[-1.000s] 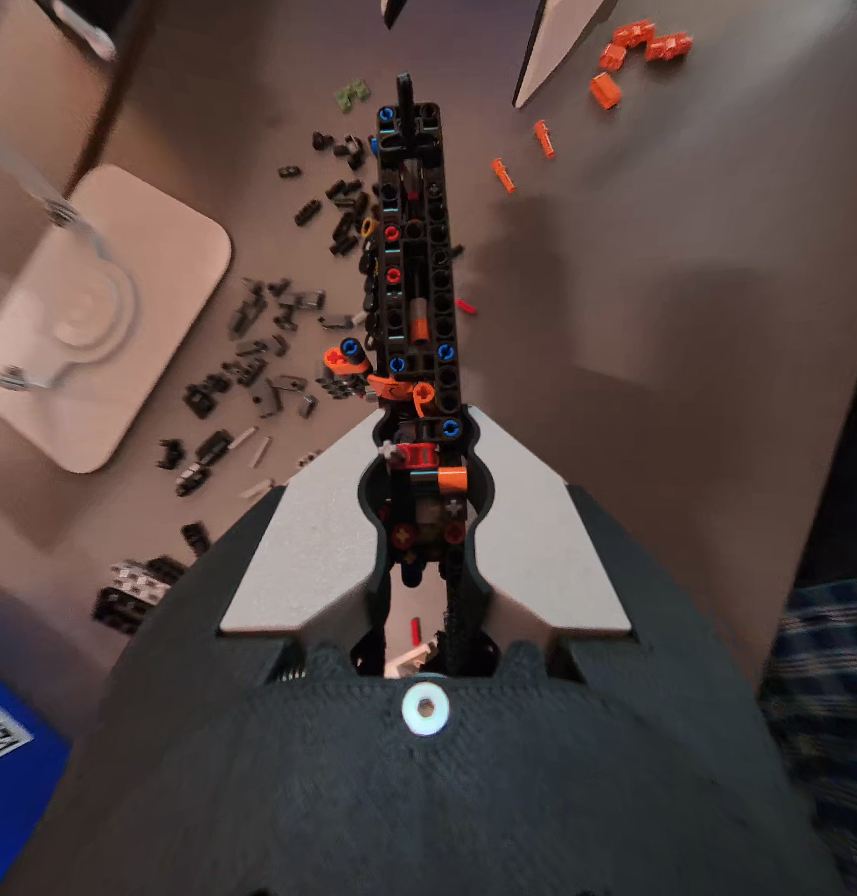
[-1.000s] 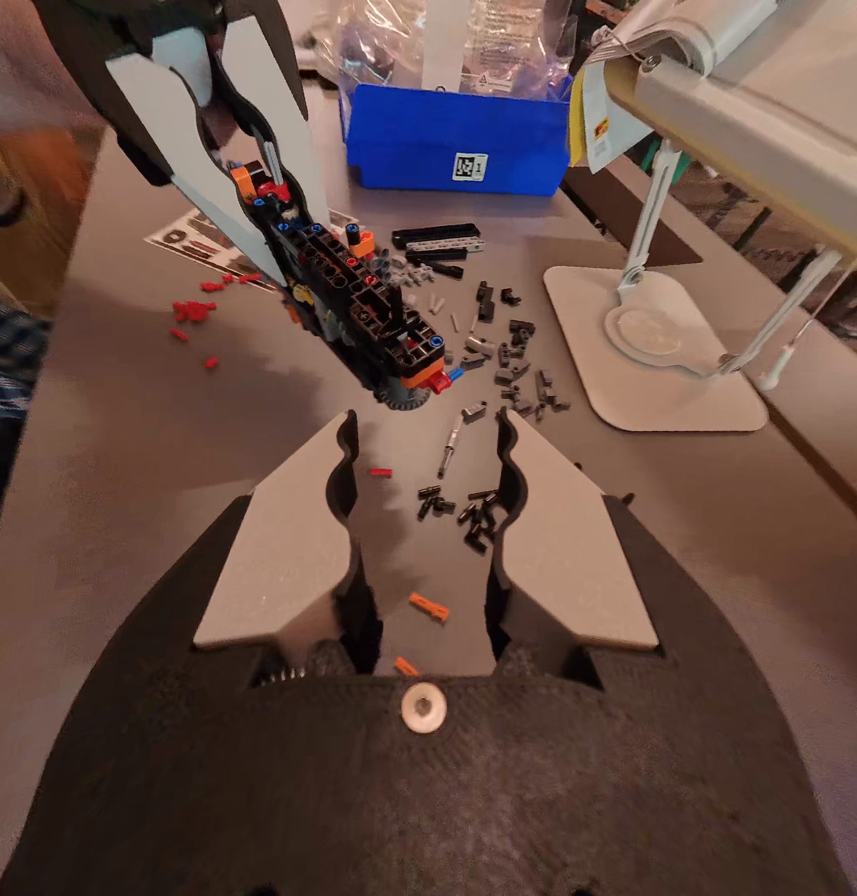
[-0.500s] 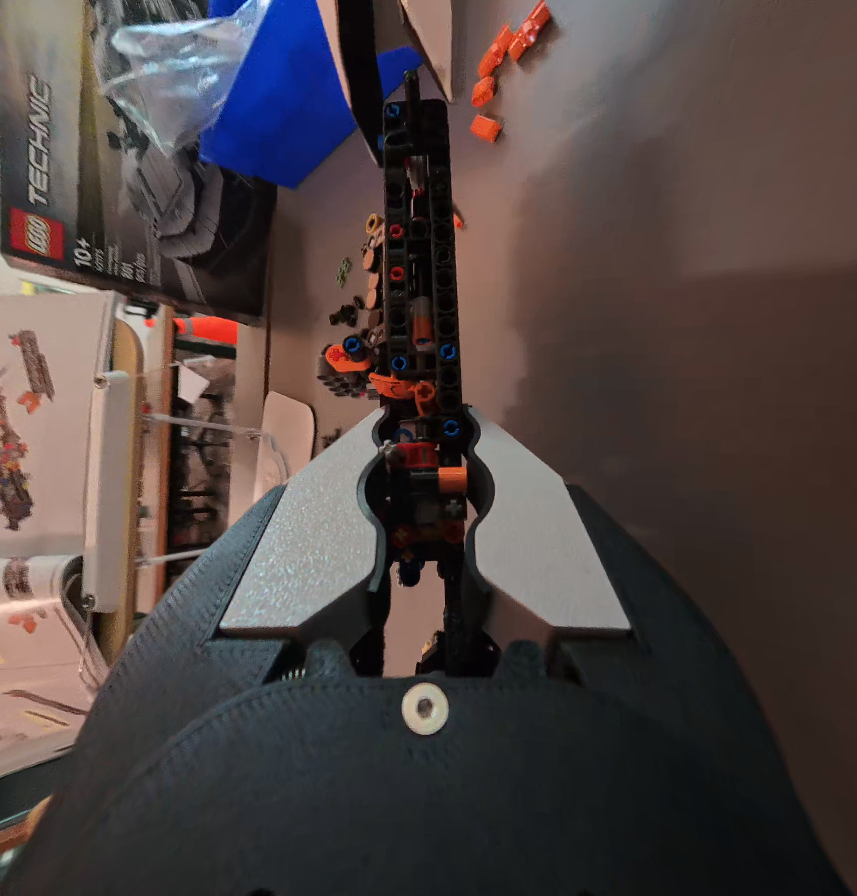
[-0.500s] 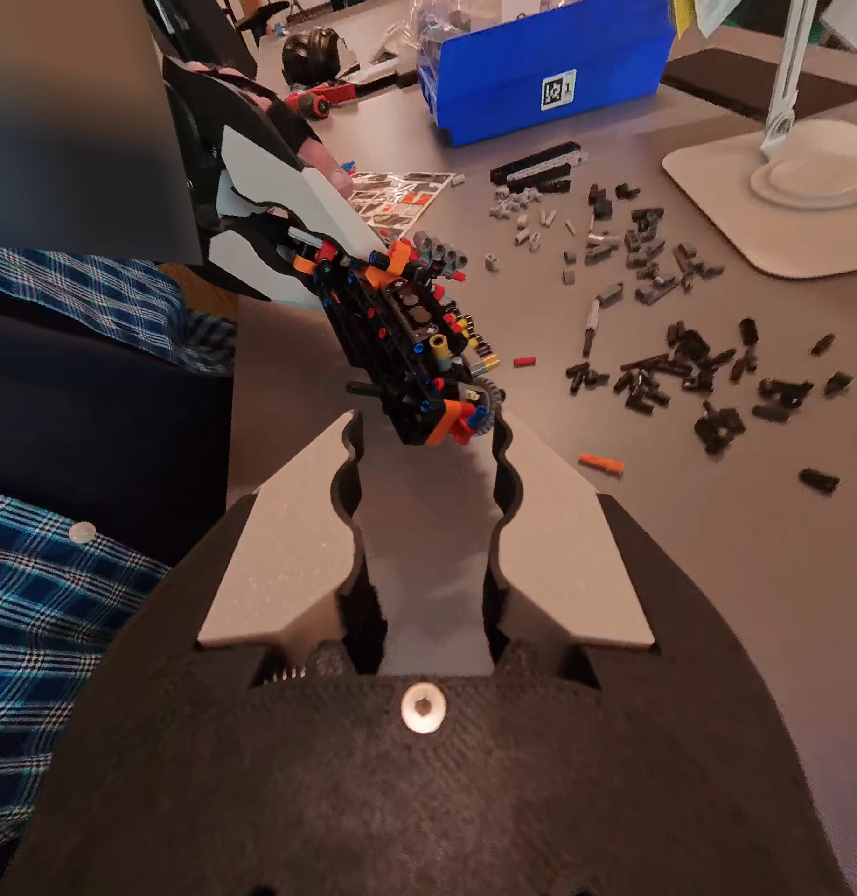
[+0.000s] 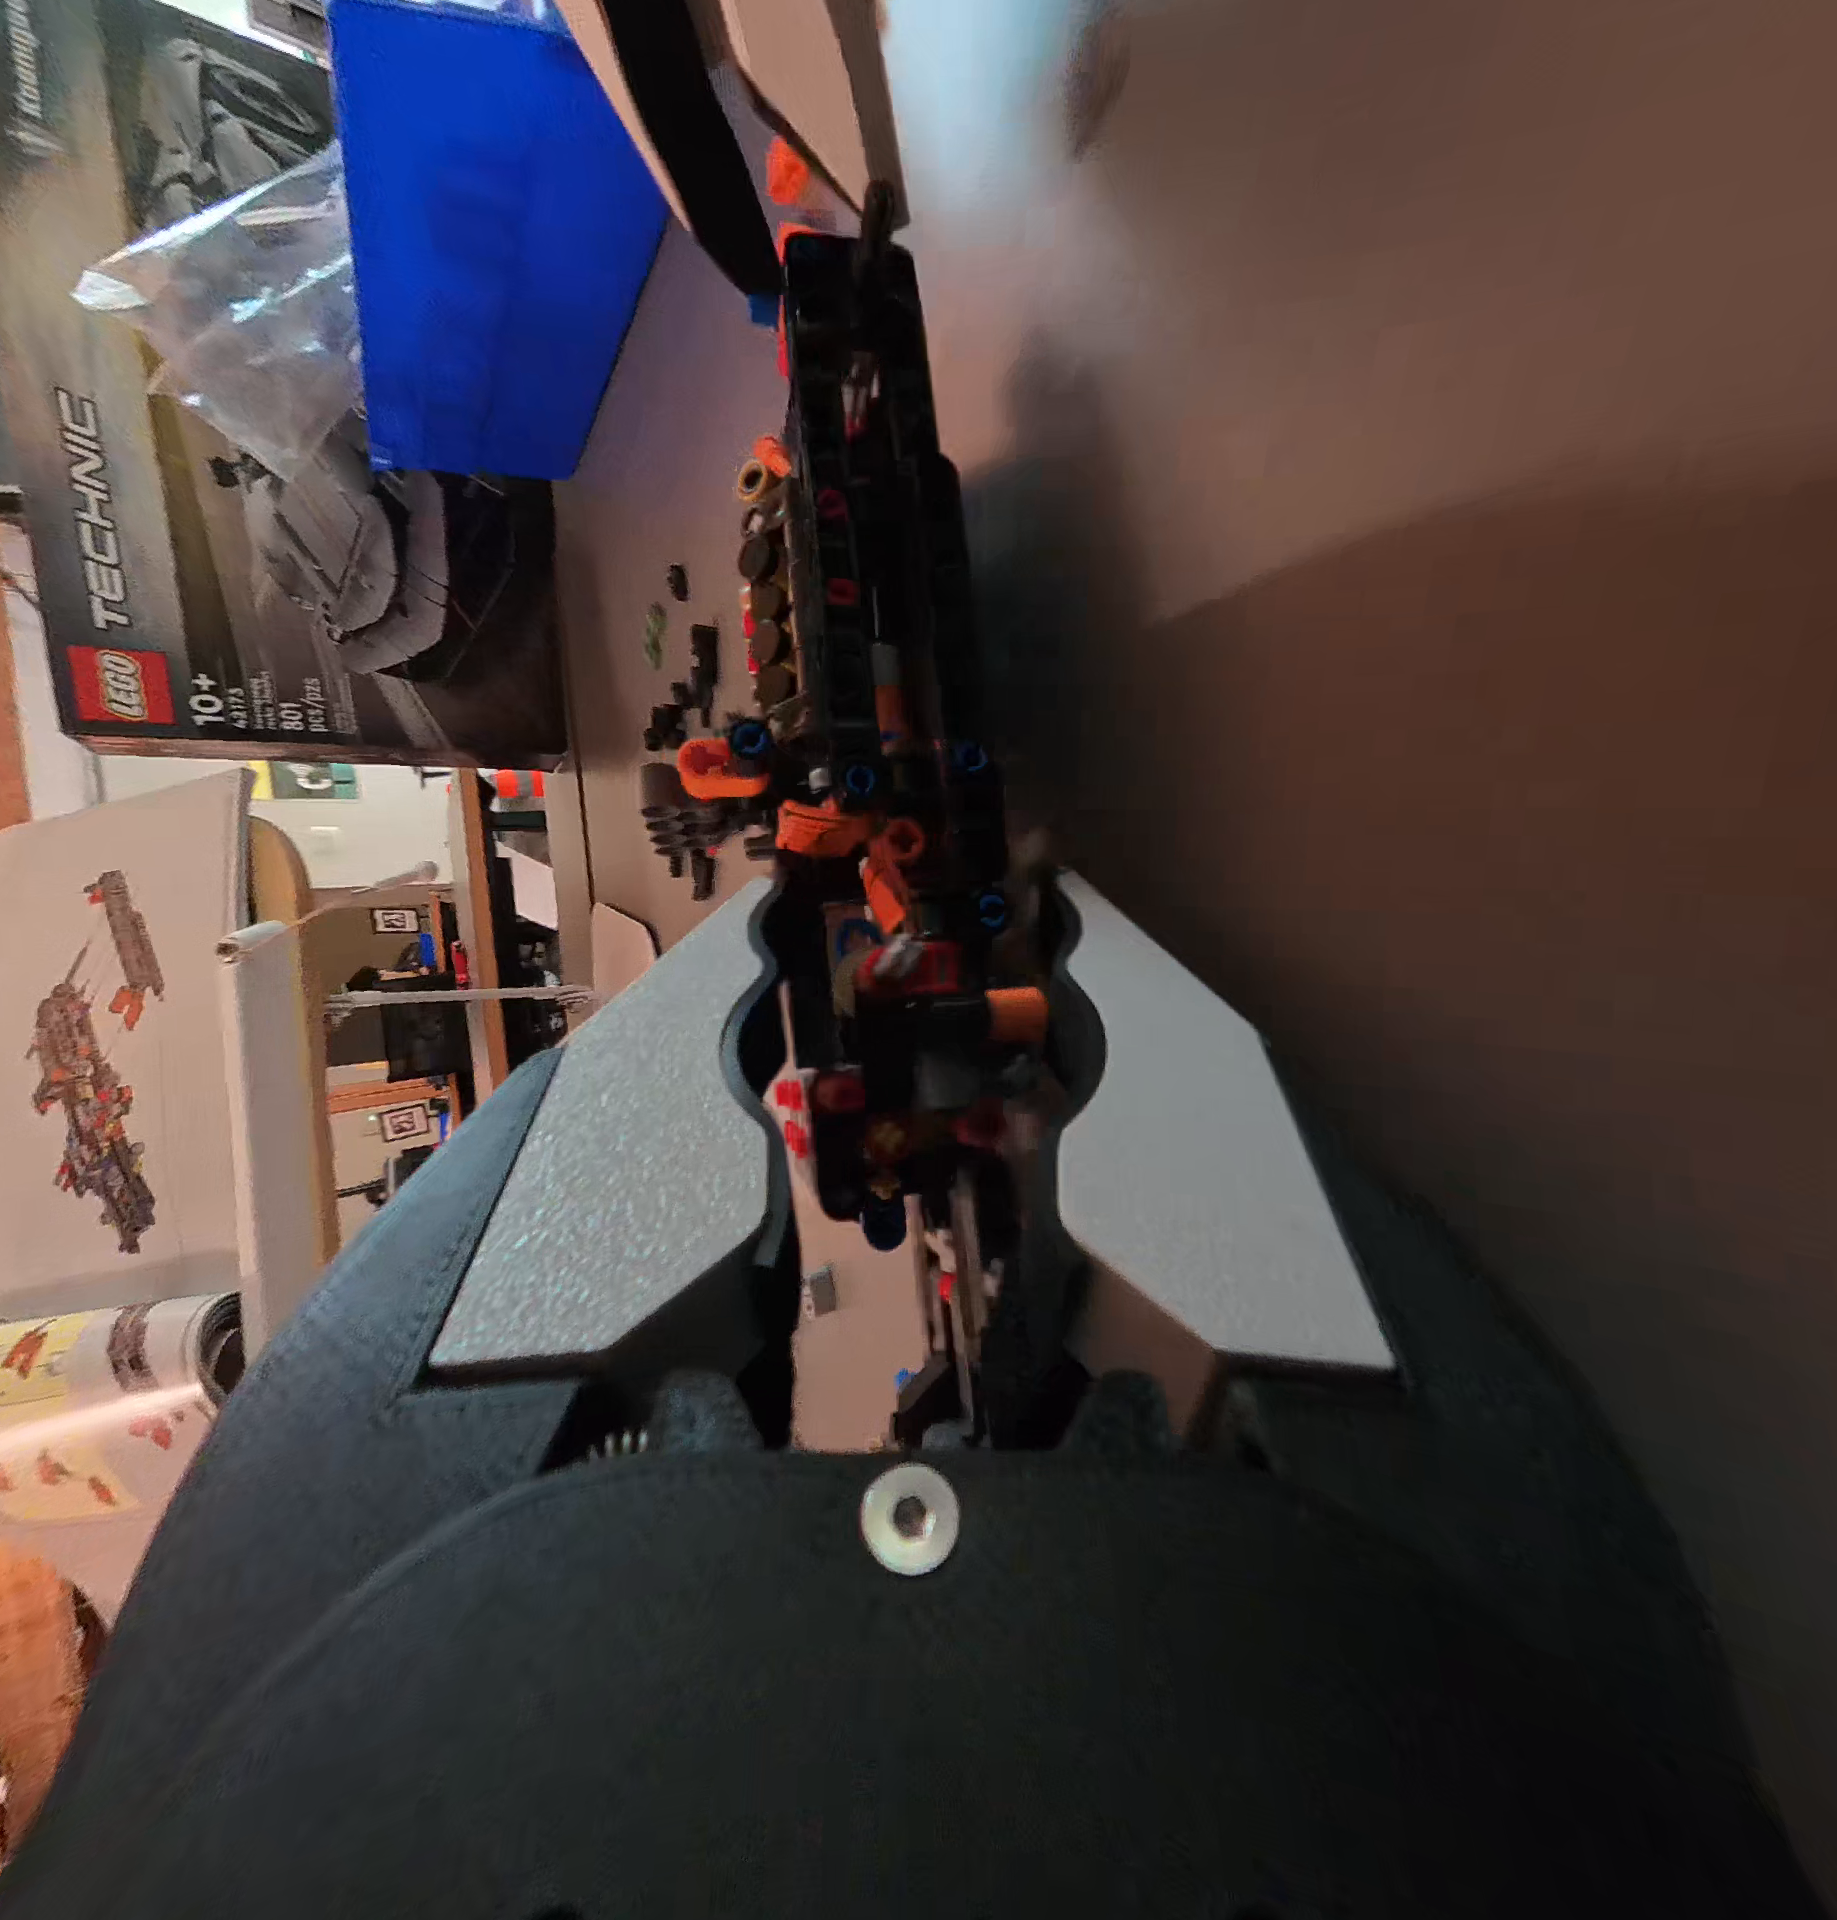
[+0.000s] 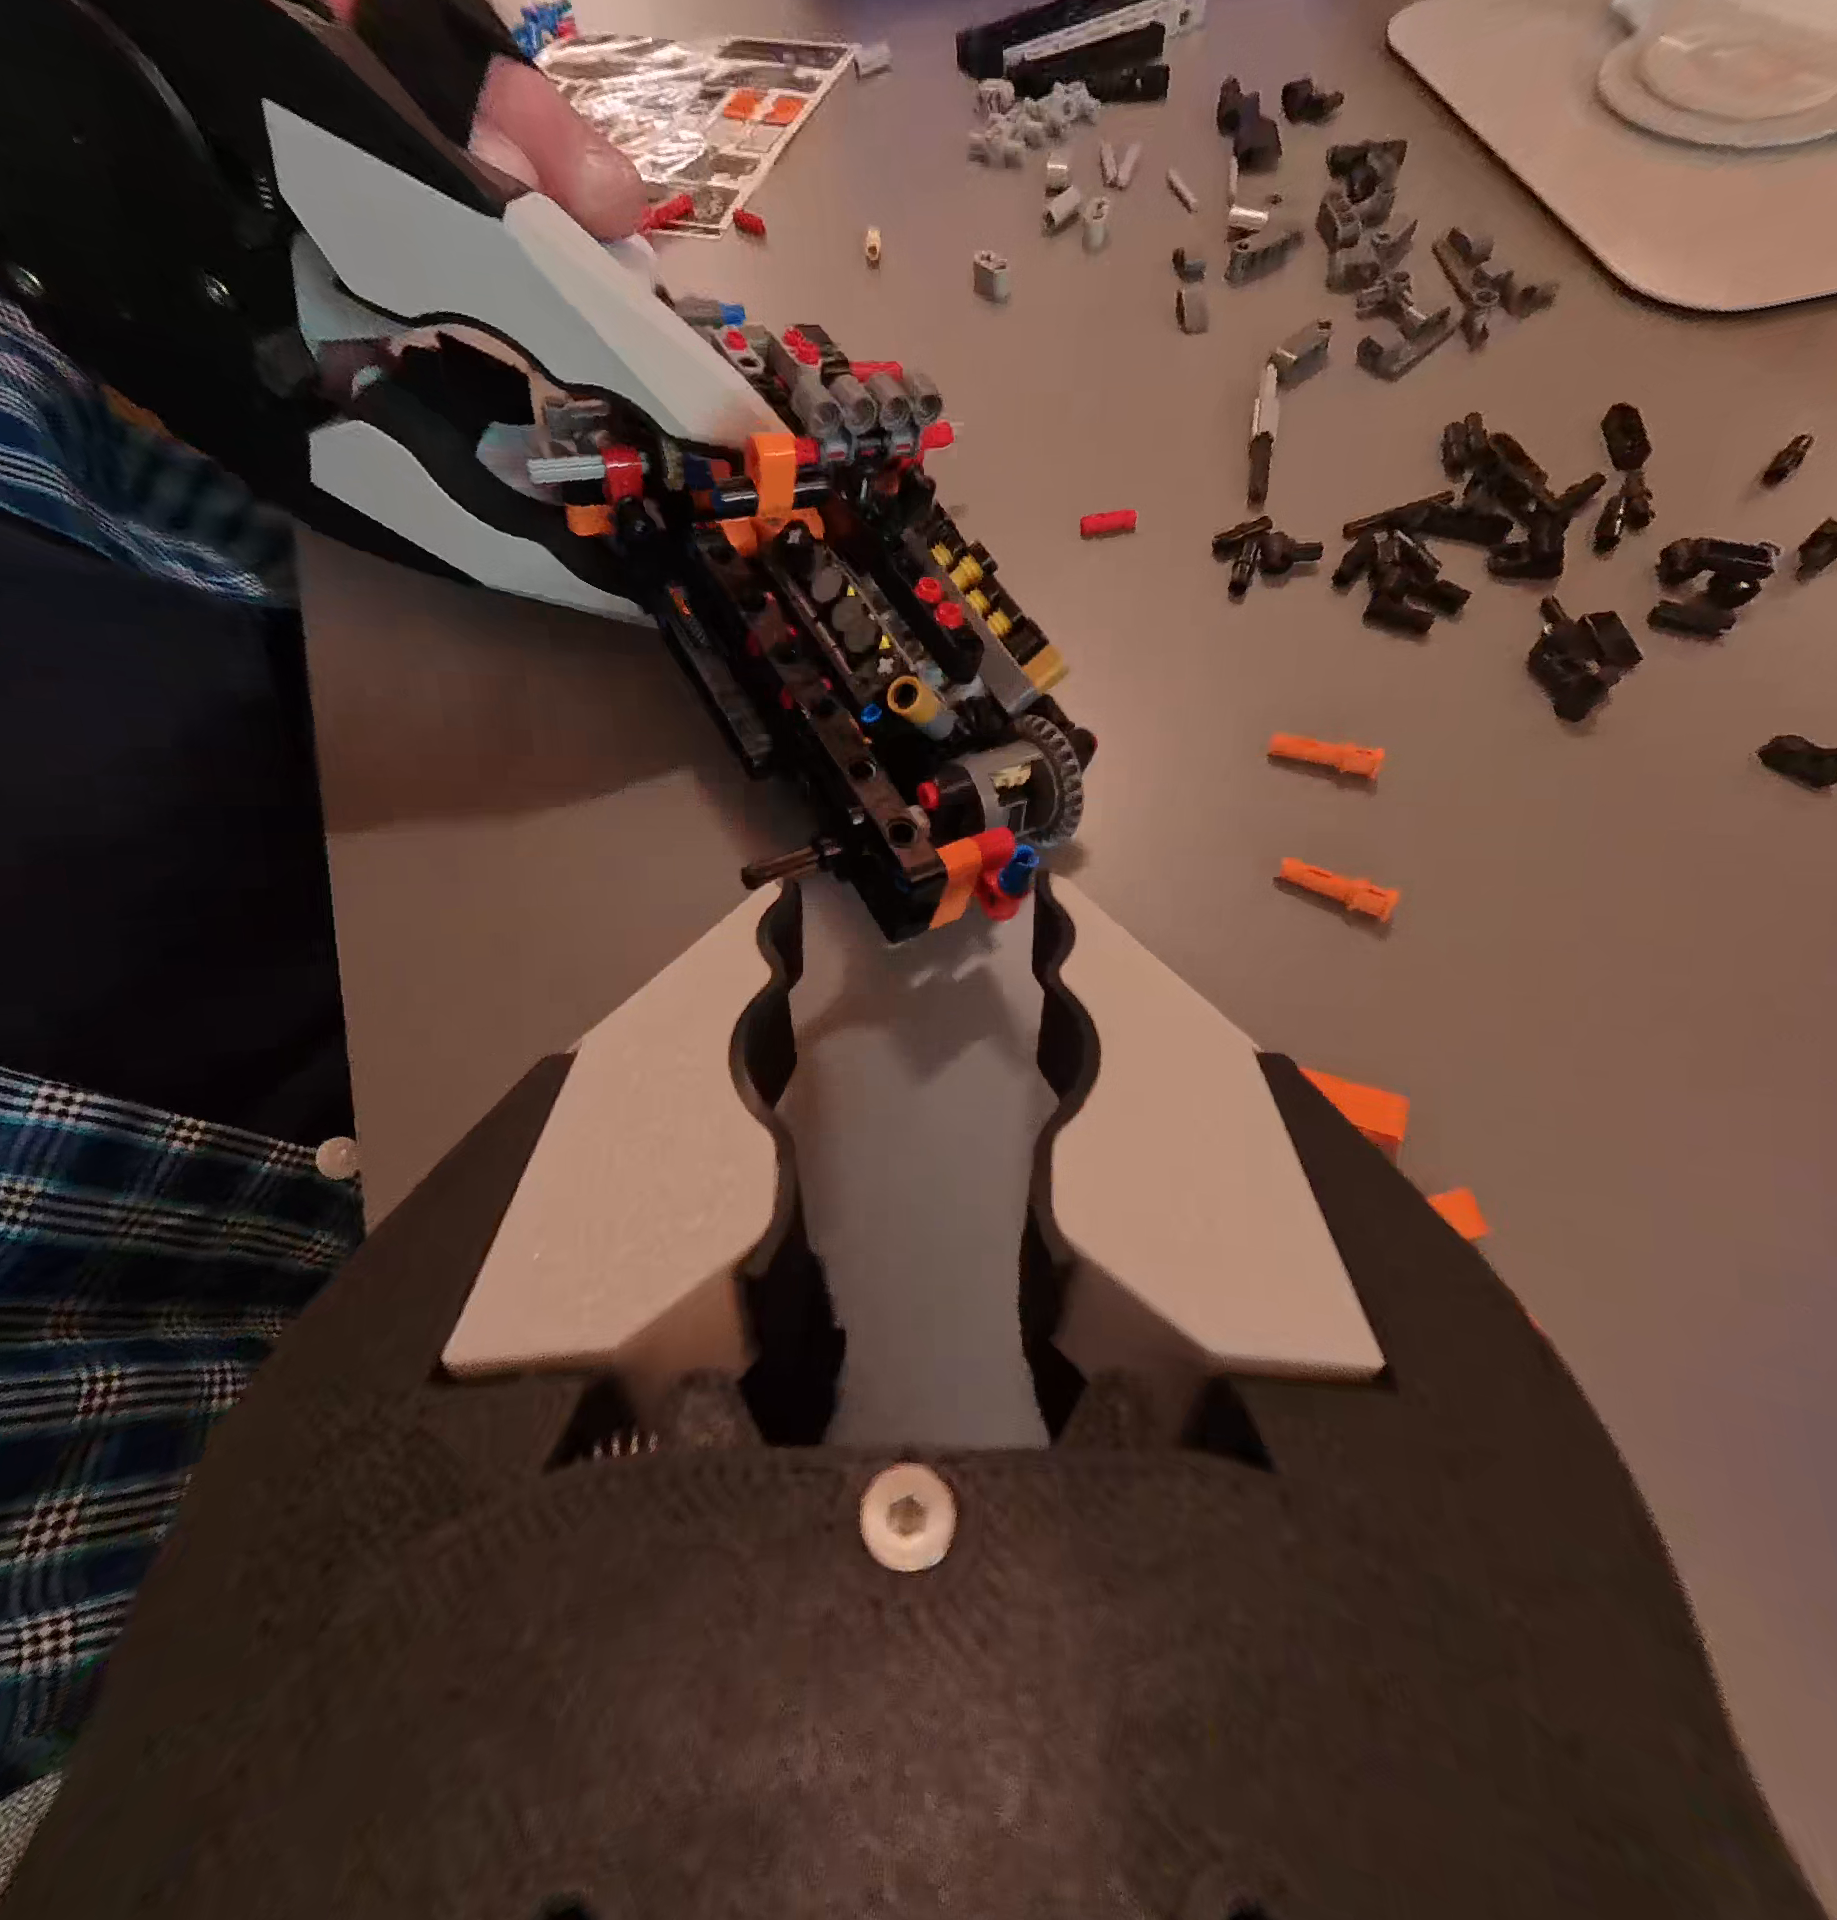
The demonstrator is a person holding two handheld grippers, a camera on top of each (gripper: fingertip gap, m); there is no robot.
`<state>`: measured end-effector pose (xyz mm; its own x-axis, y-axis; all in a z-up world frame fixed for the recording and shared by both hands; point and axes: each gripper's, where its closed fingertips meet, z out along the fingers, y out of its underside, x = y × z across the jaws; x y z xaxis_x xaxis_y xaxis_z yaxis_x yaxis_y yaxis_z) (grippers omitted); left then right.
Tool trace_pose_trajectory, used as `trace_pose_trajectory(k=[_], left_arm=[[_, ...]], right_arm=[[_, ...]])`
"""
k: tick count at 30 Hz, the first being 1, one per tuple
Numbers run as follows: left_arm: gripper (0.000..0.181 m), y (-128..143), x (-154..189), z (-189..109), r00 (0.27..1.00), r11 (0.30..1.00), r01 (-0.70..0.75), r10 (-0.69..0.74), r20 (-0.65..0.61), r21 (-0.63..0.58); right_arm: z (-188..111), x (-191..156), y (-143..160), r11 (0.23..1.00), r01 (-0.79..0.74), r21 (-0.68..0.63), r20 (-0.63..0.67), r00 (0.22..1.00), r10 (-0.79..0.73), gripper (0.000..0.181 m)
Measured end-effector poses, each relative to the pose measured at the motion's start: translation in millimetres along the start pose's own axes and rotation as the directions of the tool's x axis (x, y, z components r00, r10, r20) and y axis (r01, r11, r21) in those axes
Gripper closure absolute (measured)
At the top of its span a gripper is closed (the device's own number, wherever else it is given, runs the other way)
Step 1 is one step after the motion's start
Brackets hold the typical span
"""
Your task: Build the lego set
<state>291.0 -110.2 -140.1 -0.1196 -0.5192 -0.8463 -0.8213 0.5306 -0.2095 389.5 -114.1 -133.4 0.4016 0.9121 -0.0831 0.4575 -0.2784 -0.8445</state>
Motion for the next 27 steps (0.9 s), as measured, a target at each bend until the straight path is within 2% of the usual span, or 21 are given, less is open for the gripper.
trace_pose_trajectory(k=[2,10,20,24,27], left_arm=[[0.136,2.0,1.5,-0.2,1.0,1.0,0.02,-0.02,-0.001,-0.006],[0.102,17.2,-5.2,-18.3,0.992,0.992,0.12,-0.121,-0.031,-0.039],[0.091,58.3,-7.7,-49.2,0.946,0.948,0.305,-0.312,-0.083,-0.093],[0.097,80.2,-14.9,-57.1,0.874,0.884,0.449,-0.465,-0.141,-0.127],[0.095,92.3,-4.9,-50.6,0.808,0.843,0.505,-0.537,-0.242,-0.185]], right_arm=[[0.4,-2.1,0.1,1.0,0.003,-0.002,0.004,1.0,-0.003,0.138],[-12.6,2.1,-2.3,1.0,0.008,-0.002,-0.051,0.999,-0.008,0.133],[-19.8,-15.4,-2.6,0.998,0.011,-0.057,-0.066,0.998,-0.015,0.132],[-16.5,-30.3,1.2,0.995,-0.005,-0.095,-0.039,0.999,0.001,0.135],[-7.5,-37.8,6.5,0.993,-0.018,-0.12,-0.026,1.0,0.015,0.133]])
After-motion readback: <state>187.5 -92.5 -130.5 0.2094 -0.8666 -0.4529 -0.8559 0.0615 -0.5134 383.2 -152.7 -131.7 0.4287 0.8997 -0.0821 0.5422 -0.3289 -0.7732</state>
